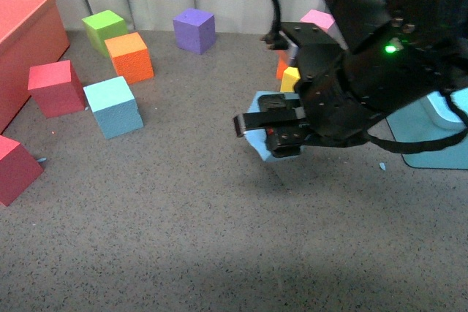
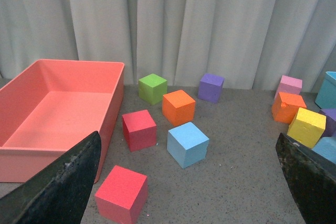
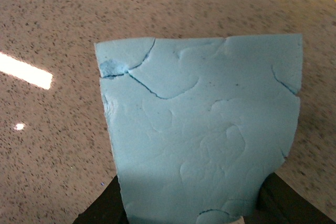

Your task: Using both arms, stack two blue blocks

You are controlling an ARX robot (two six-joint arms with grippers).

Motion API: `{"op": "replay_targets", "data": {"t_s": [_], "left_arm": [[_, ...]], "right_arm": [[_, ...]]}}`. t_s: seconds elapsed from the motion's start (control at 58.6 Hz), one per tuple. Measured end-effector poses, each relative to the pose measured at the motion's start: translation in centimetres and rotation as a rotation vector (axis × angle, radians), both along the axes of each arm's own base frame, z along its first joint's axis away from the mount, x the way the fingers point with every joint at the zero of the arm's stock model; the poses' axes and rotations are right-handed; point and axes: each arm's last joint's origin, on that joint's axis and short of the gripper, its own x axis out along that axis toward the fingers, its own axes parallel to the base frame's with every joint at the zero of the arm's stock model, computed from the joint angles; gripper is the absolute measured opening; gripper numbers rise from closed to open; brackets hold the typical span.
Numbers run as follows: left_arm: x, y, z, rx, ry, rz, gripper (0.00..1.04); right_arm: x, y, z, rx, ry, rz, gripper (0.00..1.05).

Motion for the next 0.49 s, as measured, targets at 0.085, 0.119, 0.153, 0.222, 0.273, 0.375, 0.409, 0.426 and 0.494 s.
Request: {"op": "replay_targets", "data": {"t_s": [0.085, 0.119, 0.153, 0.222, 0.273, 0.375, 0.409, 0.426, 0.494], "left_arm": [[0.0, 0.0, 0.0, 0.000, 0.000, 0.000, 0.98], [0.0, 0.0, 0.0, 0.000, 0.000, 0.000, 0.98], [0.0, 0.0, 0.0, 0.000, 0.000, 0.000, 0.98], [0.0, 0.0, 0.0, 0.000, 0.000, 0.000, 0.98], [0.0, 0.0, 0.0, 0.000, 0.000, 0.000, 0.98], [0.0, 0.0, 0.0, 0.000, 0.000, 0.000, 0.98], [0.0, 0.0, 0.0, 0.000, 0.000, 0.000, 0.98], [0.0, 0.0, 0.0, 0.000, 0.000, 0.000, 0.98], [0.0, 0.0, 0.0, 0.000, 0.000, 0.000, 0.98]], "right_arm": [[0.8, 1.4, -0.4, 0.008, 0.013, 0.012, 0.39], [1.2, 2.0, -0.6, 0.014, 0.020, 0.015, 0.39], [1.5, 2.5, -0.7, 0.022, 0.026, 0.020, 0.38], [2.2, 3.7, -1.0, 0.034, 0.033, 0.029, 0.38], [2.7, 4.4, -1.1, 0.039, 0.038, 0.023, 0.38], [3.2, 5.2, -1.6, 0.048, 0.047, 0.021, 0.38], [3.4, 5.5, -1.7, 0.050, 0.047, 0.024, 0.38], [3.4, 5.5, -1.8, 0.051, 0.048, 0.025, 0.38], [3.6, 5.9, -2.0, 0.060, 0.051, 0.028, 0.38]]}}
